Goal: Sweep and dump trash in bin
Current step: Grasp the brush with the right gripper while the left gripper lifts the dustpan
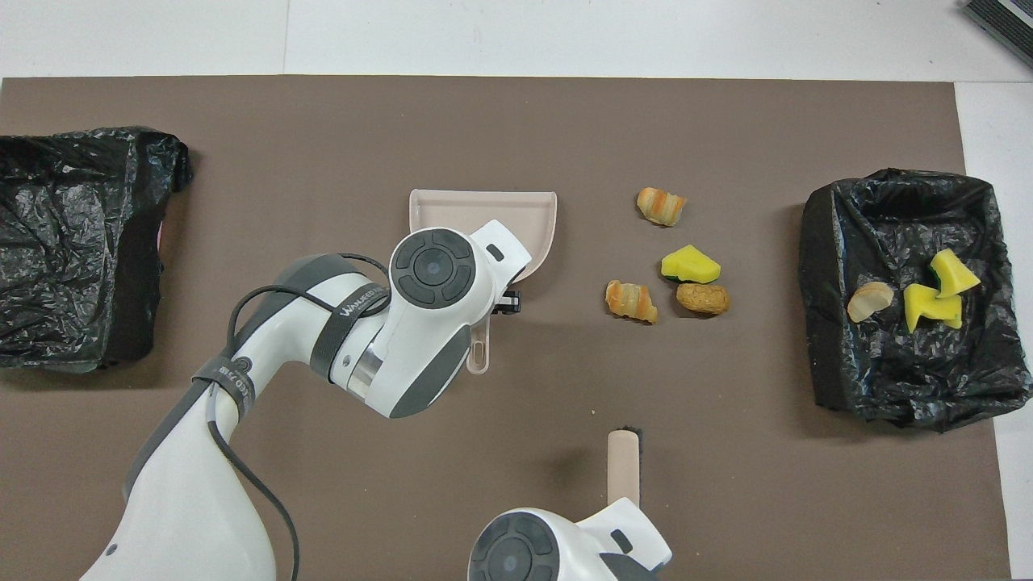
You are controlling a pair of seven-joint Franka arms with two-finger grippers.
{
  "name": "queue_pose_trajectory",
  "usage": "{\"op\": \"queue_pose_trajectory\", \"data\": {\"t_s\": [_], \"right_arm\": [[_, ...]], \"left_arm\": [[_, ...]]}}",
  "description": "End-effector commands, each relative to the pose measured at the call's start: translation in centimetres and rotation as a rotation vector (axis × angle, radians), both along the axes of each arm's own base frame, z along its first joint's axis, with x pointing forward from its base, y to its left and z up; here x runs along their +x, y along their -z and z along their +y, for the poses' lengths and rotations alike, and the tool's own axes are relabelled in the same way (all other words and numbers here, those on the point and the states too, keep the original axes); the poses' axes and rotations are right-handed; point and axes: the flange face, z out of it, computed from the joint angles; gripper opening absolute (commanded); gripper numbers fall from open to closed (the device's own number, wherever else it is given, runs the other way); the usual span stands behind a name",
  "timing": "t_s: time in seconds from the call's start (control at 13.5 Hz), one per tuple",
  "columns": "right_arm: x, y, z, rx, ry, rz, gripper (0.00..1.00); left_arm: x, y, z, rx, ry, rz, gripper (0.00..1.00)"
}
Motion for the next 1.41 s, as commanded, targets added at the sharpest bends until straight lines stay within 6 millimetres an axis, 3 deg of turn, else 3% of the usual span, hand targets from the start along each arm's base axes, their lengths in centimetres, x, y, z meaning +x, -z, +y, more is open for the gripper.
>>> {"op": "queue_pose_trajectory", "data": {"t_s": [0.0,0.3,0.37,0.52,0.74,0.81,0.96,1.04,1.33], "right_arm": [[0.4,-0.1,-0.9,0.020,-0.025,-0.017,0.00],[2.9,0.6,-1.8,0.041,-0.064,-0.052,0.00],[3.5,0.7,-2.0,0.054,-0.065,-0.061,0.00],[5.4,1.9,-2.7,0.042,-0.066,-0.082,0.00],[7.7,3.0,-3.7,0.047,-0.044,-0.122,0.00],[8.5,3.1,-4.4,0.034,-0.042,-0.134,0.00],[10.6,3.5,-6.2,0.002,-0.047,-0.146,0.00],[11.8,3.6,-7.6,-0.025,-0.090,-0.153,0.00],[16.4,3.8,-11.8,-0.085,-0.179,-0.145,0.00]], "left_arm": [[-0.2,0.0,0.1,0.022,0.020,-0.012,0.34],[-0.6,0.1,0.2,0.039,0.067,0.006,0.30],[-0.6,0.1,0.2,0.042,0.069,0.010,0.32],[-0.8,0.2,0.2,0.045,0.086,0.016,0.45],[-1.0,0.2,0.4,0.059,0.109,0.033,0.45],[-1.1,0.4,0.5,0.064,0.115,0.039,0.35],[-0.8,-0.1,0.8,0.067,0.214,0.037,0.05],[-0.6,-0.5,1.3,0.075,0.272,0.047,0.00],[0.2,-1.7,2.6,0.076,0.406,0.033,0.00]]}}
